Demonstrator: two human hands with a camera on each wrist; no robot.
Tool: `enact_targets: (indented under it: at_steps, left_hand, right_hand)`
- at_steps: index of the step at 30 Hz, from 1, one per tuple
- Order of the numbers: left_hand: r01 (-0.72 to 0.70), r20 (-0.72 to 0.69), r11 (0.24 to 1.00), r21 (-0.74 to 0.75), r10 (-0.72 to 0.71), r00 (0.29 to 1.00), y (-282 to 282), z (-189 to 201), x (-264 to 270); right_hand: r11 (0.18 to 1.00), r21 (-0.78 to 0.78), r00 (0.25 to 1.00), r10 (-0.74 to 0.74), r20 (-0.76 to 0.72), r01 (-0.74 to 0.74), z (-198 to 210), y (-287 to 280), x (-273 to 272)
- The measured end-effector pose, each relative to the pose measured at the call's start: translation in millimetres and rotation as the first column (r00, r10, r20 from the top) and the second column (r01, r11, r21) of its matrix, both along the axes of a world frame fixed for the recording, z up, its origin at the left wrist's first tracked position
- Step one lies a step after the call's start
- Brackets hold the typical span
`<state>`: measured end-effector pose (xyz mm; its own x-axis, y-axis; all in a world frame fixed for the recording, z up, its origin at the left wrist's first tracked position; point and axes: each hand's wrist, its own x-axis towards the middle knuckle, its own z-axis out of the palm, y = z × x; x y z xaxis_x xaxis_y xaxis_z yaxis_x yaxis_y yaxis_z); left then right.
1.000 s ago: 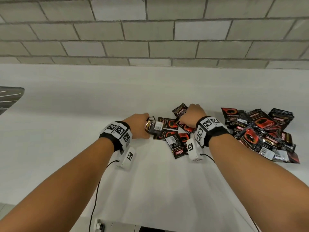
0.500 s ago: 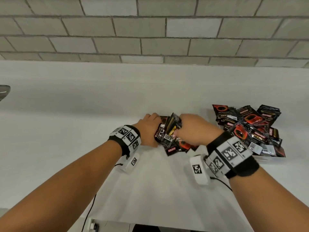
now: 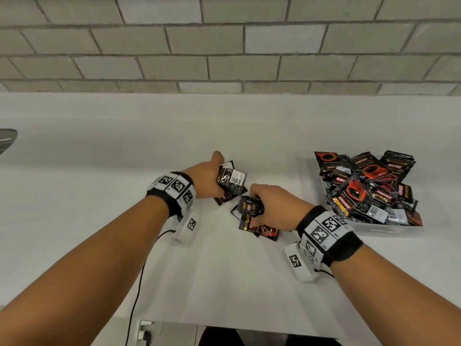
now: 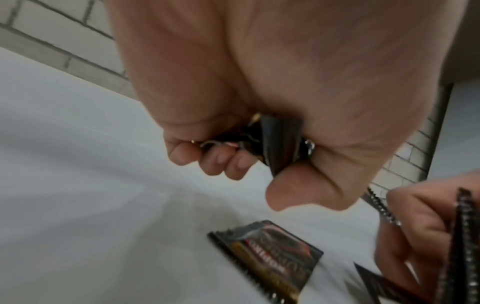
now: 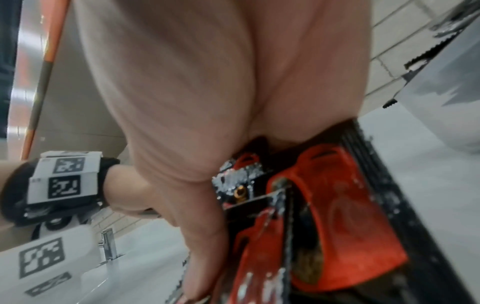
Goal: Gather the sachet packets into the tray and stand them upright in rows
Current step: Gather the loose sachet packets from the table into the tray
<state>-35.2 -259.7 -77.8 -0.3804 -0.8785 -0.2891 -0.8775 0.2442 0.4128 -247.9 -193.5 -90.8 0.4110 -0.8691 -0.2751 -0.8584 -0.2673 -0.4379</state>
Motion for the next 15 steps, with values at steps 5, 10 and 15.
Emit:
enact_targets:
  at_steps: [5,10,15]
  left_hand:
    - [-0.091,0.206,0.995,0.036,0.082,0.975,-6,-12,-17]
    - [-0.040,0.299,0.997,-0.069,0.059,0.952,1,-29,-23]
    - [-0.023,0.281,0.999,-0.040,0.034,0.959,14,-36,-28]
  right_hand:
    - [0.996,0.039,0.994,-0.089,0.064,0.087,9,-2,-3]
    - [0.985,0.105,0.987,-0.128,-0.097,0.138,14,-10,-18]
    - [0.989,0.033,0.970,-0.135,-0.202,0.145,1,-10,-12]
